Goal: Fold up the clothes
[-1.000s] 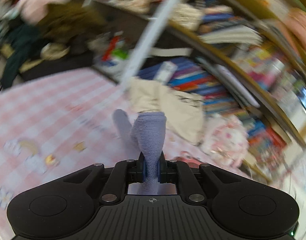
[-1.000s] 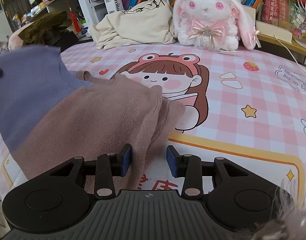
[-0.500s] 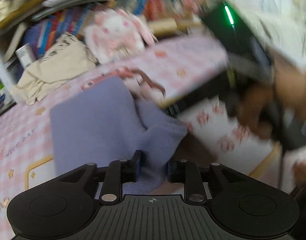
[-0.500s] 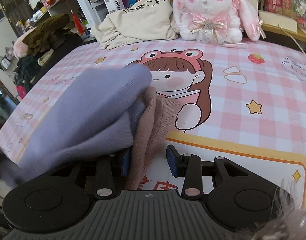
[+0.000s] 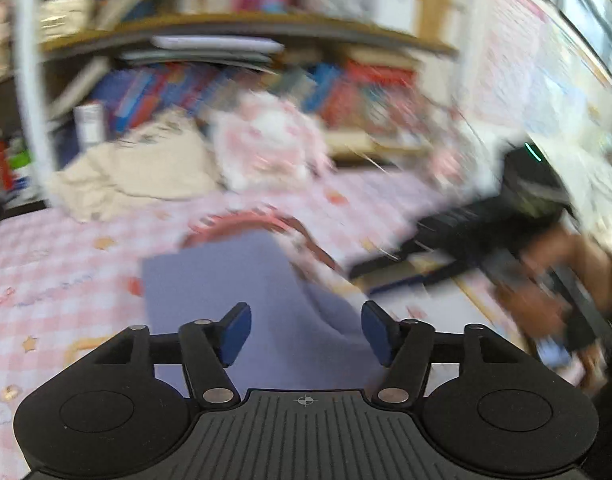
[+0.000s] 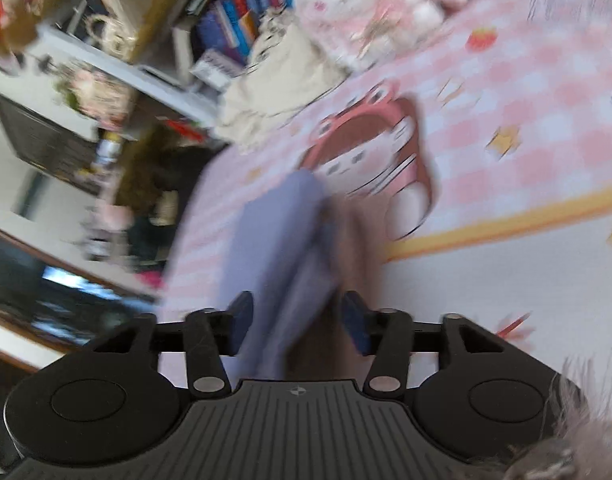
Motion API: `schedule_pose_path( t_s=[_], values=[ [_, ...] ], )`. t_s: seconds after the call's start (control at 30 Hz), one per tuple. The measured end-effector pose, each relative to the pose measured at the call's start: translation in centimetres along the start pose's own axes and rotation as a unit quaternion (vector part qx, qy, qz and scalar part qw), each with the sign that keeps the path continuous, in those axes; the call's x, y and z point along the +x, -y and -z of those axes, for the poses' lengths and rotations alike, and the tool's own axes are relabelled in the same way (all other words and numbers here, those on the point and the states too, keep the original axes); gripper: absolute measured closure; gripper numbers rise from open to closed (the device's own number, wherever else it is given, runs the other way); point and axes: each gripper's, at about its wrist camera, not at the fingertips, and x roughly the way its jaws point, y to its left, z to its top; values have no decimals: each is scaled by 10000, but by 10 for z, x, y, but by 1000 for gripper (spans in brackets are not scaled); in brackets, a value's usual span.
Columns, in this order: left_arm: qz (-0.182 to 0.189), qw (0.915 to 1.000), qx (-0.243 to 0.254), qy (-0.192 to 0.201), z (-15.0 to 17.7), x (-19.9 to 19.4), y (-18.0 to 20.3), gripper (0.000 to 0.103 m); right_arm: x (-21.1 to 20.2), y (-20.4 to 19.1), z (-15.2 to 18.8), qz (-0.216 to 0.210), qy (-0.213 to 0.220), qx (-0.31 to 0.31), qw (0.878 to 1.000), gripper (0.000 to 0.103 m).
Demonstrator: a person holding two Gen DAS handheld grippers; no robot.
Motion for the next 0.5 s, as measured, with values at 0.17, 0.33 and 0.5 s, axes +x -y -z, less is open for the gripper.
schedule_pose_path(
  t_s=[0.17,0.33,0.5],
  values=[
    [-570,9952,496,-628,22,45,-5,43,28,-2,9,-192,-351,326,9987,39],
    [-658,9891,1091,-744,57,59,9,42,58,6,3,-309,-64,689,9971,39],
    [-447,9901,1111,-726,60,54,1,43,73,4,-20,-214,471,461,9976,57]
  ],
)
